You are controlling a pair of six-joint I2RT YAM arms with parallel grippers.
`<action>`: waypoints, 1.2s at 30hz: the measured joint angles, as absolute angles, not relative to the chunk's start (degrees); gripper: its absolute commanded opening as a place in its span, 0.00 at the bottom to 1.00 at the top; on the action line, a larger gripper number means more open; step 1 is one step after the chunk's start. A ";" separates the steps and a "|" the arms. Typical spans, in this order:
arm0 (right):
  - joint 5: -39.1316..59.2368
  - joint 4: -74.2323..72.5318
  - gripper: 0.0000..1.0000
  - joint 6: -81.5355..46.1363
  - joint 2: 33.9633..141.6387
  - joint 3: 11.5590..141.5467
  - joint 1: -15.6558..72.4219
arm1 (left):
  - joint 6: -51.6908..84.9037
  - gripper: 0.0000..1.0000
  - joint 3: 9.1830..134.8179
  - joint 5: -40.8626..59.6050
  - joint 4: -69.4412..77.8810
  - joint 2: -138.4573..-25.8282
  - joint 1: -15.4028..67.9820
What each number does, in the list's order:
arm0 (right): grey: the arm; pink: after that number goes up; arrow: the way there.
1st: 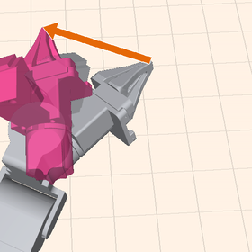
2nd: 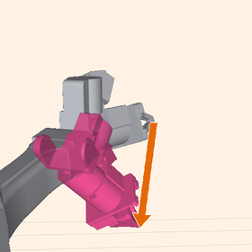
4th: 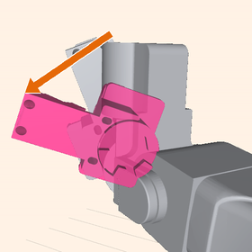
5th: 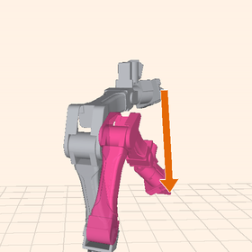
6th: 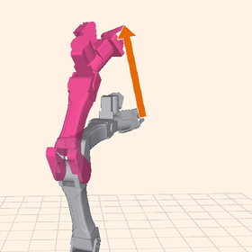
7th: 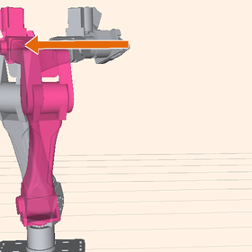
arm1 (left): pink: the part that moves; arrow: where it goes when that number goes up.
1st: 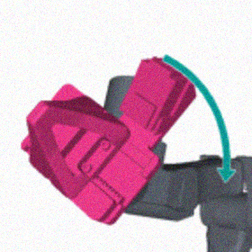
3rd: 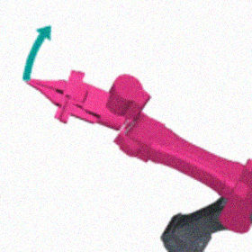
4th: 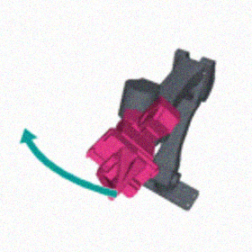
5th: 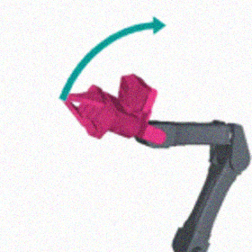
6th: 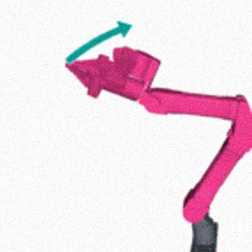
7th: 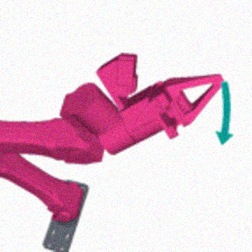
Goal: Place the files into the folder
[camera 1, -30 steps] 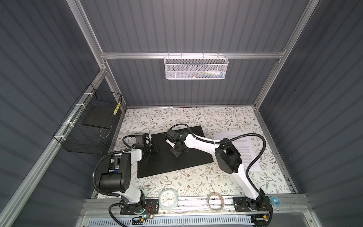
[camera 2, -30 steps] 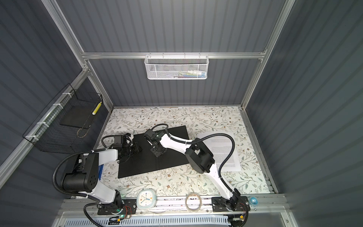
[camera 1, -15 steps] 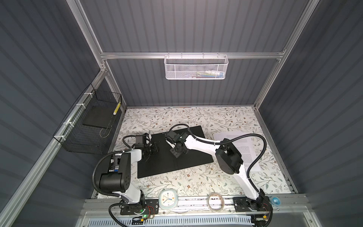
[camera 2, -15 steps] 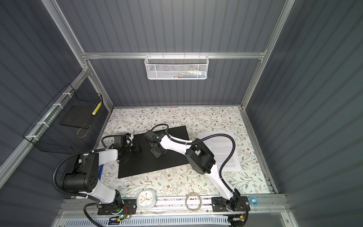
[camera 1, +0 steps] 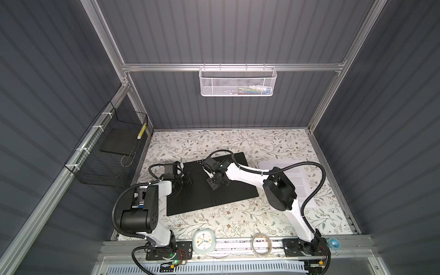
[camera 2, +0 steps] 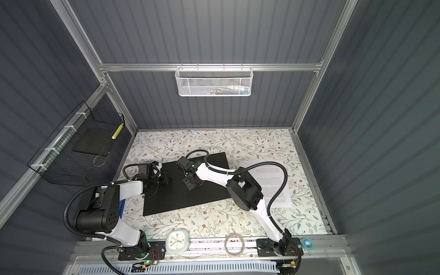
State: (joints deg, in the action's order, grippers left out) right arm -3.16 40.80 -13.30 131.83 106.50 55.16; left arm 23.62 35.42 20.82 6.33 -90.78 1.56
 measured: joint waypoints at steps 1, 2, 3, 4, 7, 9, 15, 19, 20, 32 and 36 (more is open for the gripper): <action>-3.14 40.80 0.00 -13.32 131.79 106.50 55.16 | 23.59 0.00 35.42 20.82 6.33 -90.78 1.56; -3.14 40.80 0.00 -13.34 131.76 106.50 55.16 | 23.59 0.00 35.42 20.82 6.33 -90.78 1.56; -3.14 40.80 0.00 -13.43 131.74 106.50 55.16 | 23.62 0.00 35.42 20.82 6.33 -90.78 1.56; -3.11 40.80 0.00 -13.50 131.72 106.50 55.13 | 23.62 0.00 35.42 20.82 6.33 -90.78 1.56; -3.05 40.82 0.00 -13.54 131.72 106.52 55.11 | 23.59 0.00 35.42 20.82 6.33 -90.78 1.56; -3.03 41.01 0.00 -13.54 131.72 106.76 55.09 | 23.59 0.00 35.42 20.82 6.33 -90.78 1.56; -1.83 41.47 0.00 -13.98 131.46 107.15 54.46 | 23.62 0.00 35.42 20.82 6.33 -90.78 1.56; -0.03 42.94 0.02 -14.33 130.85 107.15 53.87 | 23.62 0.00 35.42 20.82 6.33 -90.78 1.56; 0.56 43.42 0.03 -14.41 130.76 107.15 53.69 | 23.59 0.00 35.42 20.82 6.33 -90.78 1.56; 12.05 36.86 0.18 -17.61 125.36 99.44 49.52 | 23.59 0.00 35.42 20.84 6.33 -90.78 1.56; 14.76 34.24 0.22 -18.41 125.29 98.65 48.82 | 23.59 0.00 35.42 20.84 6.33 -90.78 1.56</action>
